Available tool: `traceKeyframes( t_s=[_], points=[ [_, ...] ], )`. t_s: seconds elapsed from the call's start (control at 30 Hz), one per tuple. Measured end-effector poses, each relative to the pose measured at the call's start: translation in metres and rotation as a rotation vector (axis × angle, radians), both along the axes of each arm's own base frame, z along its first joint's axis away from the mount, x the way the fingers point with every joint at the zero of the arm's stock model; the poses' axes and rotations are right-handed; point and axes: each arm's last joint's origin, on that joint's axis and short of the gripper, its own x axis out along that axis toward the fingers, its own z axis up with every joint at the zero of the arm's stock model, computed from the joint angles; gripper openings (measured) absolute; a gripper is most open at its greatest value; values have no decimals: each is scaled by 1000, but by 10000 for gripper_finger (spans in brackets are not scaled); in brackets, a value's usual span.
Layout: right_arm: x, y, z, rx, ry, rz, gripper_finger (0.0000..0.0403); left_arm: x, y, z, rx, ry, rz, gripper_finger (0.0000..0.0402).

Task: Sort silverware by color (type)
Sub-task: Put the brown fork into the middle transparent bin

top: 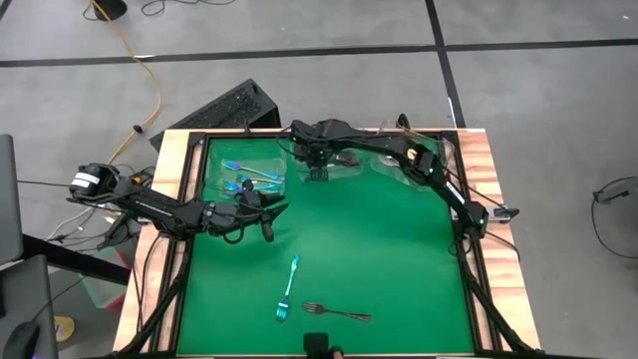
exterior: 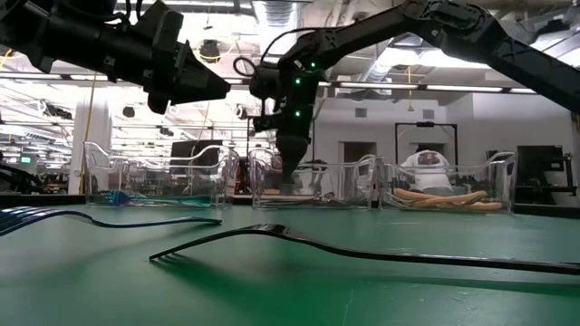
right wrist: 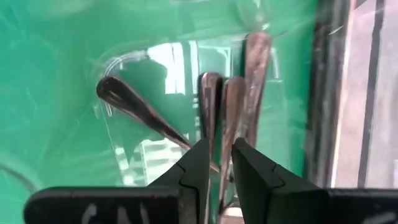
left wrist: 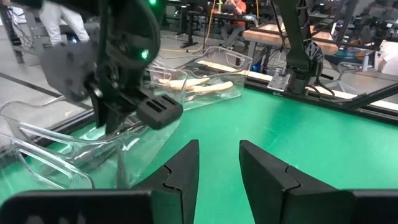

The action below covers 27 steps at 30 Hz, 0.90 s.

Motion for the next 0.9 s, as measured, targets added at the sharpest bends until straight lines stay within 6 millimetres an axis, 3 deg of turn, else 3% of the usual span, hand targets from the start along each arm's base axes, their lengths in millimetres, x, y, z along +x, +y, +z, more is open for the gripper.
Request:
traceKeyframes(
  t_s=[0.23, 0.57, 0.9],
  points=[
    [0, 4, 36, 0, -36, 24, 93, 0, 0, 0, -3, 0, -10, 99],
    [-31, 21, 100, 9, -94, 20, 93, 1, -2, 0, -20, 1, -77, 99],
    [-77, 83, 181, 247, -253, 90, 93, 3, -11, 0, -78, -1, -378, 99]
  ],
)
